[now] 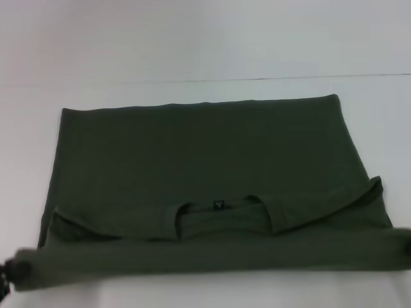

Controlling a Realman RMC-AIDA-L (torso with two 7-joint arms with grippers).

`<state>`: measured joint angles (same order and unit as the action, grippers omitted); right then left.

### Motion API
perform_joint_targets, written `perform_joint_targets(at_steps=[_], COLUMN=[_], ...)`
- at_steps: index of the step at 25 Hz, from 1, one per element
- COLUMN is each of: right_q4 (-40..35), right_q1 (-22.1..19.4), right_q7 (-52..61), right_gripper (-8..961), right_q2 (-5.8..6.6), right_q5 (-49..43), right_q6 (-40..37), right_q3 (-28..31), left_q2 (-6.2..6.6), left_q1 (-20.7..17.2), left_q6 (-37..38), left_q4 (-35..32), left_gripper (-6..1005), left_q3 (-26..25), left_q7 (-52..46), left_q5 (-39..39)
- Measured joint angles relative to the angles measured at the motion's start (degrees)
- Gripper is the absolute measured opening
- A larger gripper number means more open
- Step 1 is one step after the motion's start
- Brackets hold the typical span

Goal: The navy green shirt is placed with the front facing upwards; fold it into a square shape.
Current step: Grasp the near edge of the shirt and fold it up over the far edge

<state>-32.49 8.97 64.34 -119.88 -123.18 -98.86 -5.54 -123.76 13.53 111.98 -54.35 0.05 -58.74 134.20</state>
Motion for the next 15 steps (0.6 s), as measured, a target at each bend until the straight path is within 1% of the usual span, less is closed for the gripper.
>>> perform_joint_targets(at_steps=[3,6,10,12,14,15], right_q4=[0.0,-0.5,-0.8,-0.8,-0.9,-0.9], right_q1=[3.0,6.1,9.7,11.1,12.3,13.0], right_q7=[4.1,7.9,11.4,12.7,13.8,14.3], right_gripper=[59,60,59,58,58,59], right_q2=[0.09,0.16,0.39,0.47,0.52,0.58], right_q5=[0.1,0.2,0.2,0.1,0.1,0.1], right_q6=[0.2,0.9,2.7,4.2,5.8,6.7], right_q3=[1.4,2.3,2.2,2.1,2.0,2.0], left_q2=[0.1,0.13,-0.03,-0.13,-0.16,-0.17], left_q1=[0.3,1.3,3.3,4.1,5.3,6.5], left_q6=[-1.6,-4.9,-10.6,-12.1,-14.3,-16.9], left_q4=[1.6,3.0,4.4,5.1,5.8,6.3], left_gripper=[36,36,35,35,34,34], left_q3=[-0.8,-1.1,-0.2,0.5,0.9,1.7], left_q7=[-0.3,-2.3,-6.0,-7.0,-8.8,-10.4], left_q5=[-4.0,-6.9,-7.3,-7.3,-7.3,-7.1])
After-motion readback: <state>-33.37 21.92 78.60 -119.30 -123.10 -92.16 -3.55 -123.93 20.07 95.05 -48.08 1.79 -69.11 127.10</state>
